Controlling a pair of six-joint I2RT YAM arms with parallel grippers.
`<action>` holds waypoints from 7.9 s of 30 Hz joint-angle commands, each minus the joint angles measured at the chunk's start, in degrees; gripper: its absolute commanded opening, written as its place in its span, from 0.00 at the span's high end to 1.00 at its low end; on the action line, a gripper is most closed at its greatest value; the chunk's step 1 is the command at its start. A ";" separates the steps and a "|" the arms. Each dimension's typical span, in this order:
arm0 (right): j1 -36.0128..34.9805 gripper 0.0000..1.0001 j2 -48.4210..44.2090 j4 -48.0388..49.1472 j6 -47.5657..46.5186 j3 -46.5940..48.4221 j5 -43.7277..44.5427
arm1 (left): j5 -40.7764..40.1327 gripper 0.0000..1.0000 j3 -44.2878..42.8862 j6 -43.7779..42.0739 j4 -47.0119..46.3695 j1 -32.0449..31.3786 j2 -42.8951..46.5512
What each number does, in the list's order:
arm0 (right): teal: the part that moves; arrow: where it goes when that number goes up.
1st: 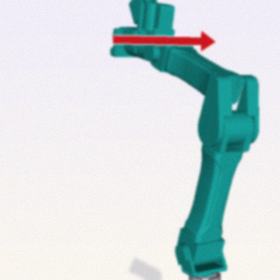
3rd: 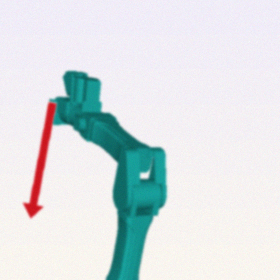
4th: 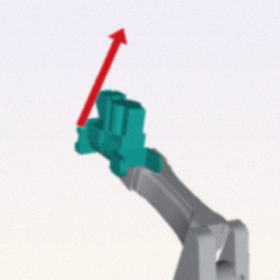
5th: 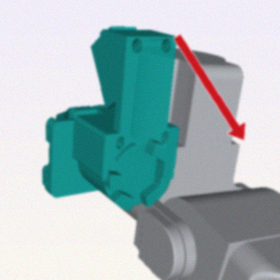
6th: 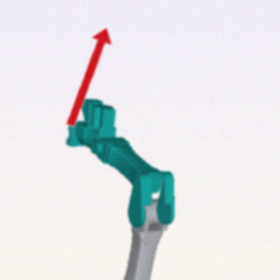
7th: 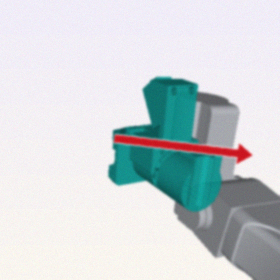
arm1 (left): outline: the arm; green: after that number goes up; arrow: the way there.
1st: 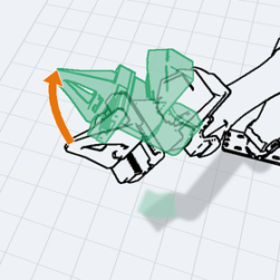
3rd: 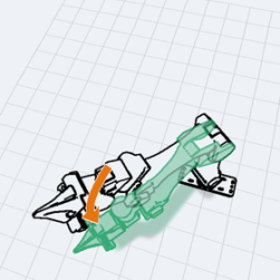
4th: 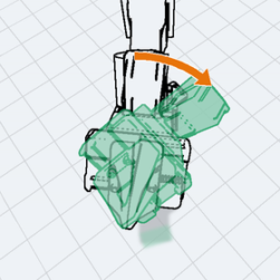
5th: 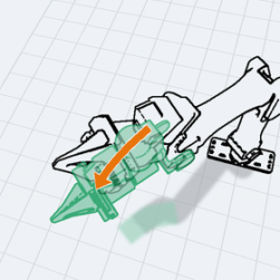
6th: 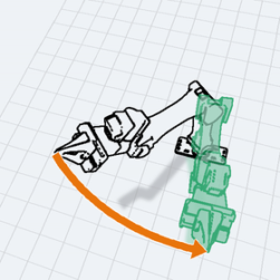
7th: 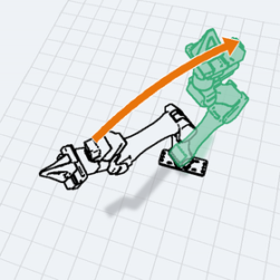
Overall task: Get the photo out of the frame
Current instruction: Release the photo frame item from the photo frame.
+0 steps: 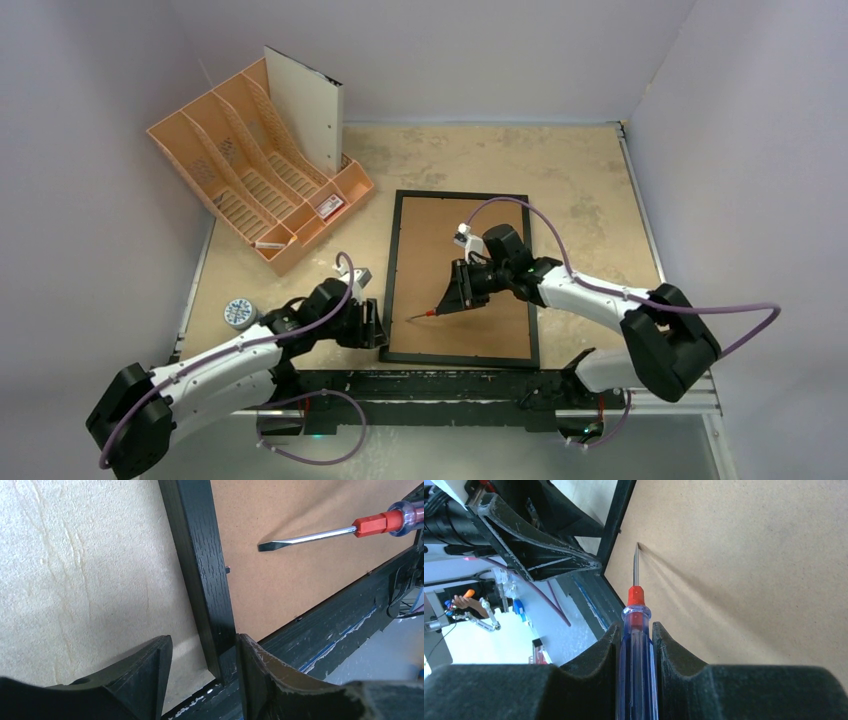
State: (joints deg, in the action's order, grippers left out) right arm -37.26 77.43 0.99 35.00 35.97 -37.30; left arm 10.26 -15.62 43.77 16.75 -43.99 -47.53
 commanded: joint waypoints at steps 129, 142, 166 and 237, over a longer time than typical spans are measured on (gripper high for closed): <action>-26.46 1.00 17.04 -18.20 27.66 37.15 37.12 | 3.73 0.87 4.28 -3.34 -9.72 -1.01 0.68; -25.31 1.00 9.98 -26.44 26.23 34.69 45.41 | 3.98 0.88 3.85 -3.17 -9.07 -0.99 0.82; 1.20 1.00 -7.18 7.75 9.01 4.02 14.60 | 4.71 0.87 3.19 1.44 -14.67 -6.76 -1.33; 13.00 1.00 19.65 17.28 3.74 8.42 -5.33 | 4.33 0.67 -0.99 -6.38 -28.76 7.16 -23.04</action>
State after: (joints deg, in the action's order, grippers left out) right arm -24.64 96.82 18.35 40.03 44.31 -44.51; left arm 14.50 -17.87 38.11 -11.99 -37.12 -69.73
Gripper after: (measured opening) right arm 0.268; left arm 0.355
